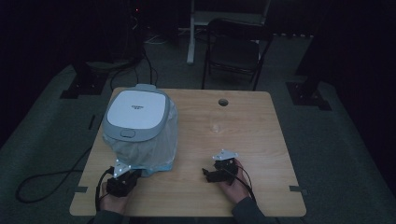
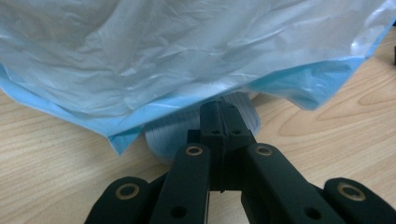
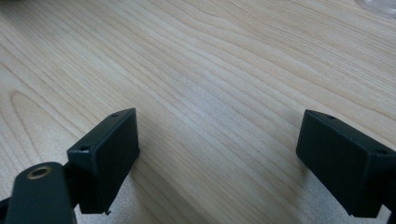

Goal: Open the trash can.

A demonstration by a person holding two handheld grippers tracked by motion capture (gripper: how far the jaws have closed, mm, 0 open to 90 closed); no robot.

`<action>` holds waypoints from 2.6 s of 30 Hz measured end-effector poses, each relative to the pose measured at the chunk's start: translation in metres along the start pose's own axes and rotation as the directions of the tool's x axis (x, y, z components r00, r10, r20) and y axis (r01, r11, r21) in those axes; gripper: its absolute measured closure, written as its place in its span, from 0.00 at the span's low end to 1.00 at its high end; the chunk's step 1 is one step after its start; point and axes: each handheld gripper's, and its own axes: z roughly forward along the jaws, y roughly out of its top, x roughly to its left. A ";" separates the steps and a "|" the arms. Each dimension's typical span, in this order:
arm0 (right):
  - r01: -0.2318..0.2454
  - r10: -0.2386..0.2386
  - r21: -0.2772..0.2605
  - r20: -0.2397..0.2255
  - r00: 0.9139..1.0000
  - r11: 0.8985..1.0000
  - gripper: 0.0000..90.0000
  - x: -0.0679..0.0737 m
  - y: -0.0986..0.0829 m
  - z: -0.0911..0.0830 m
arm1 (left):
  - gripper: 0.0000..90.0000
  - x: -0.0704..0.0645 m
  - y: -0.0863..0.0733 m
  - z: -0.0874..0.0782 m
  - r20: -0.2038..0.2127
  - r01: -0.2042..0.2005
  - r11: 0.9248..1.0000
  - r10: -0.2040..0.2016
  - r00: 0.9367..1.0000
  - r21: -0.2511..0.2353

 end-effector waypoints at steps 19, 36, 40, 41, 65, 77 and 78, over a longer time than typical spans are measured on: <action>-0.001 0.001 -0.002 0.001 1.000 1.000 0.14 0.000 0.000 0.000 | 1.00 -0.002 0.002 0.007 -0.034 -0.020 1.000 0.020 0.999 -0.004; -0.001 0.001 -0.002 0.001 1.000 1.000 0.14 0.000 0.000 0.000 | 1.00 -0.002 0.000 0.011 -0.043 -0.026 1.000 0.026 0.999 -0.009; -0.001 0.001 -0.003 0.001 1.000 1.000 0.14 0.000 0.000 0.000 | 1.00 -0.002 0.001 0.011 -0.044 -0.022 1.000 0.021 0.999 -0.005; -0.001 0.001 -0.002 0.001 1.000 1.000 0.14 0.000 0.000 0.000 | 1.00 -0.002 0.001 0.012 -0.045 -0.015 1.000 0.014 0.999 -0.006; -0.001 0.001 -0.002 0.001 1.000 1.000 0.14 0.000 0.000 0.000 | 1.00 -0.001 0.002 0.016 -0.050 -0.006 1.000 0.007 0.999 0.004; -0.002 0.002 -0.003 0.000 1.000 1.000 0.14 0.000 0.000 0.000 | 1.00 -0.003 0.001 0.019 -0.069 -0.018 1.000 0.019 0.997 0.018; -0.001 0.001 -0.003 0.000 1.000 1.000 0.14 0.000 0.000 0.000 | 1.00 -0.003 0.001 0.019 -0.069 -0.017 1.000 0.018 0.997 0.019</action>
